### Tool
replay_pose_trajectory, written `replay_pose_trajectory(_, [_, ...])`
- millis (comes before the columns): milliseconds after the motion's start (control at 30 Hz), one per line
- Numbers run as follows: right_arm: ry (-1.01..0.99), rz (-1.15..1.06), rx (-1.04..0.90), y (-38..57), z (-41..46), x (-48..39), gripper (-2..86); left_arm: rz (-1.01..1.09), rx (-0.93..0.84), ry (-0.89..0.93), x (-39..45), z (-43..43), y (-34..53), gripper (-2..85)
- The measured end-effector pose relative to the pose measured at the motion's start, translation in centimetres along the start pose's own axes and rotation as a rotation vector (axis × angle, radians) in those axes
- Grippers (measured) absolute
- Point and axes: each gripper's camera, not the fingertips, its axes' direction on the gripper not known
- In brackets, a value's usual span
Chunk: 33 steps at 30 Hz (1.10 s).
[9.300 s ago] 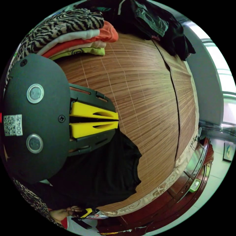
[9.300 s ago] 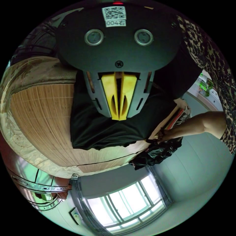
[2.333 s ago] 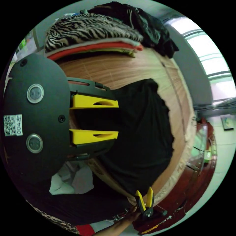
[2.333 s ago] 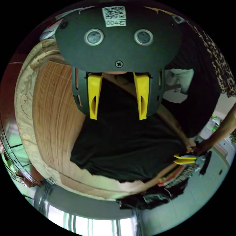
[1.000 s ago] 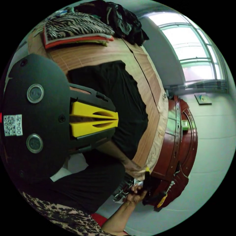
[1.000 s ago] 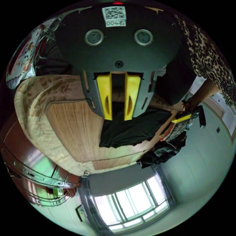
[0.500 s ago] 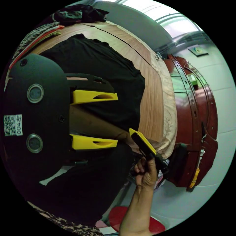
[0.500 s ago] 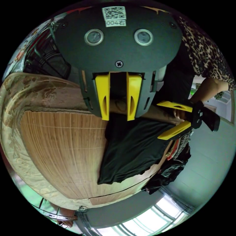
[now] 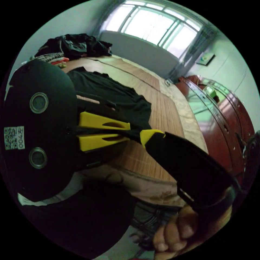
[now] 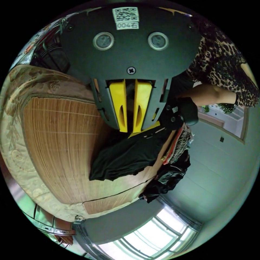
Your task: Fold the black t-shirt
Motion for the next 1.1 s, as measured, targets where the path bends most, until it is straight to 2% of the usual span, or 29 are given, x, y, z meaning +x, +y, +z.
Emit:
replay_pose_trajectory(33, [-0.015,0.000,0.048,-0.3,-0.8,0.4,10.5,-0.016,0.008,-0.001,-0.2,-0.1,0.1,2.5])
replay_pose_trajectory(67, [-0.080,0.033,0.086,-0.7,-1.5,1.5,18.1,-0.044,0.021,0.028,-0.8,-0.2,0.4,1.8])
replay_pose_trajectory(167, [-0.281,0.106,0.046,-2.4,-1.6,5.1,31.4,-0.148,0.074,0.095,-2.9,-0.8,1.5,0.8])
replay_pose_trajectory(300, [-0.381,0.167,0.028,-4.7,-0.6,8.6,33.0,-0.280,0.162,0.169,-6.4,-1.7,3.3,1.1])
replay_pose_trajectory(367, [-0.545,0.263,0.026,-6.3,0.9,11.1,34.2,-0.324,0.203,0.186,-8.2,-2.2,4.0,1.7])
replay_pose_trajectory(433, [-0.611,0.345,0.036,-7.5,2.1,12.6,34.6,-0.361,0.242,0.216,-10.2,-2.7,4.5,2.3])
replay_pose_trajectory(600, [-0.601,0.435,-0.055,-11.3,5.4,14.0,36.4,-0.387,0.257,0.224,-14.4,-2.8,4.8,3.4])
replay_pose_trajectory(700, [-0.683,0.415,-0.011,-11.4,4.8,13.7,37.3,-0.353,0.245,0.291,-14.5,-2.3,5.8,7.1])
replay_pose_trajectory(800, [-0.530,0.330,0.001,-8.8,2.6,11.7,34.8,-0.313,0.233,0.373,-13.6,-1.9,7.4,11.5])
replay_pose_trajectory(933, [-0.139,0.226,0.002,-2.0,0.7,6.6,29.0,-0.352,0.159,0.398,-13.0,-0.5,10.0,12.8])
replay_pose_trajectory(1067, [0.266,0.228,-0.007,4.2,2.5,2.1,11.4,-0.380,0.027,0.322,-12.8,1.6,11.4,12.5])
replay_pose_trajectory(1100, [0.312,0.246,-0.017,4.7,3.0,1.8,9.3,-0.406,-0.019,0.293,-12.9,2.5,11.9,11.9])
